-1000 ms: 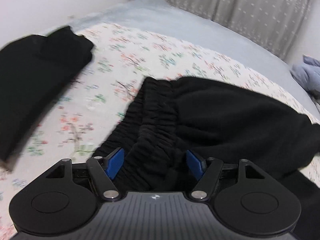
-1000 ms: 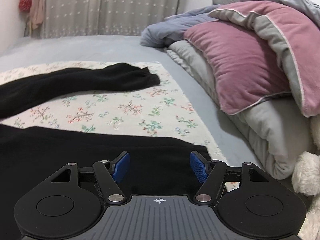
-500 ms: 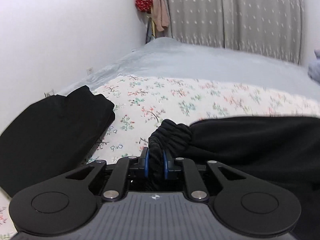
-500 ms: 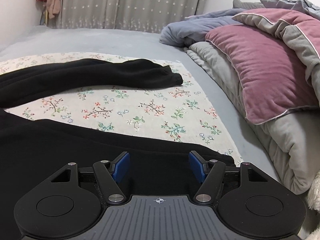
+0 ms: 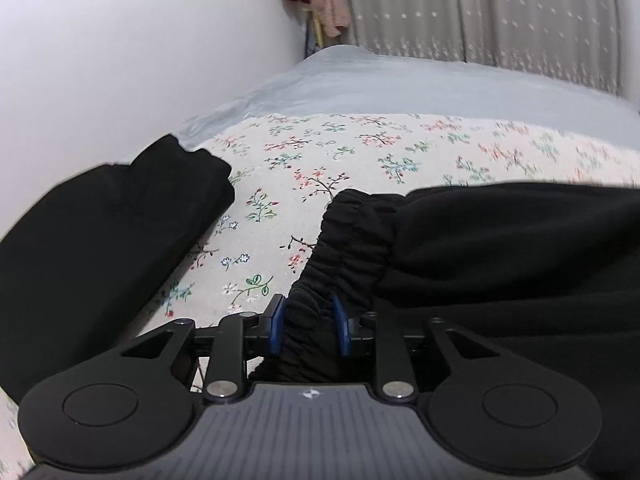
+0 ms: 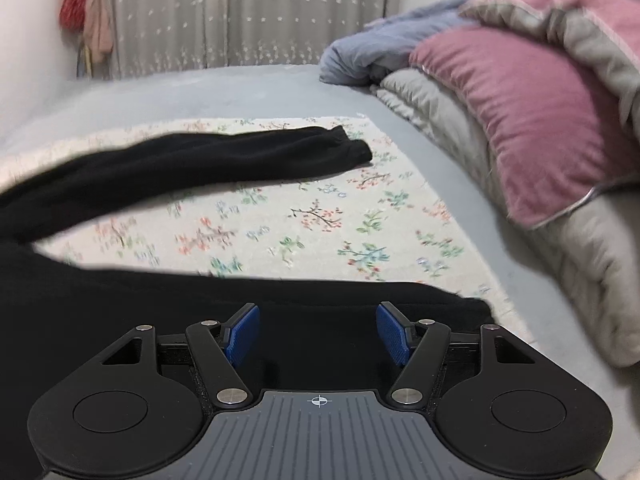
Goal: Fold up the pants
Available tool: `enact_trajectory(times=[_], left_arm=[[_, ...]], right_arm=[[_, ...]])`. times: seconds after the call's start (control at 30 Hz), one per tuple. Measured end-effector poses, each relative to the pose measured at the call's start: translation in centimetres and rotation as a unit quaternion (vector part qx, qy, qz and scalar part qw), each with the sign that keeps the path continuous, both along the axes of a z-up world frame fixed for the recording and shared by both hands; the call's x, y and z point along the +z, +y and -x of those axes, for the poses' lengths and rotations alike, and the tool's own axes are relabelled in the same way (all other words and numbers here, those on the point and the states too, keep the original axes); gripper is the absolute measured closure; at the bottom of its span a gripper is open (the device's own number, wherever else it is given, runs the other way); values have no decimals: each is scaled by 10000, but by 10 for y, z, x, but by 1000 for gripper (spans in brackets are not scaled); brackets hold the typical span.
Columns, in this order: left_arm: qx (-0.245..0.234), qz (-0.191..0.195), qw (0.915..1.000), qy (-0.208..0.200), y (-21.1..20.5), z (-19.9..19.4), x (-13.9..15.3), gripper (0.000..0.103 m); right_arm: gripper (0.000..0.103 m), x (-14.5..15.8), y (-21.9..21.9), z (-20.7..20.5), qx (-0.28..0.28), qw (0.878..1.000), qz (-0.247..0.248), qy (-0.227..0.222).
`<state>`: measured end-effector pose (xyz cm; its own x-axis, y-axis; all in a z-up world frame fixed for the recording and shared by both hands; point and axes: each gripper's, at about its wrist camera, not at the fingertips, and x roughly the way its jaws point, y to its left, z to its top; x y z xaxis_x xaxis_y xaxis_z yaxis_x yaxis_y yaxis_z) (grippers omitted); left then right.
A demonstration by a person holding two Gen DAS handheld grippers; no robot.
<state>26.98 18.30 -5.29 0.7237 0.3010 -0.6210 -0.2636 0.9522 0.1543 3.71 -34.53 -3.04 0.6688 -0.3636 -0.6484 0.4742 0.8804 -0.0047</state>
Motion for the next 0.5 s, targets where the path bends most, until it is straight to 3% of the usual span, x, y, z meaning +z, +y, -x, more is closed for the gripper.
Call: enact_trajectory(times=[0.1, 0.23, 0.3, 0.43, 0.5], left_arm=[[128, 327, 9994, -13, 6, -1, 2, 66], [200, 475, 9987, -22, 10, -4, -1, 65], [196, 453, 9988, -8, 9, -5, -1, 65], [101, 298, 9995, 9, 7, -8, -2, 65], [116, 253, 9996, -4, 6, -8, -3, 65]], right_arm=[[37, 4, -27, -14, -199, 9970, -668, -343], [37, 3, -78, -44, -660, 9835, -1484, -793], [38, 0, -106, -68, -905, 9776, -1661, -922], [51, -19, -164, -119, -1515, 9585, -2133, -1130], [51, -30, -184, -141, -1698, 9484, -2352, -1282]])
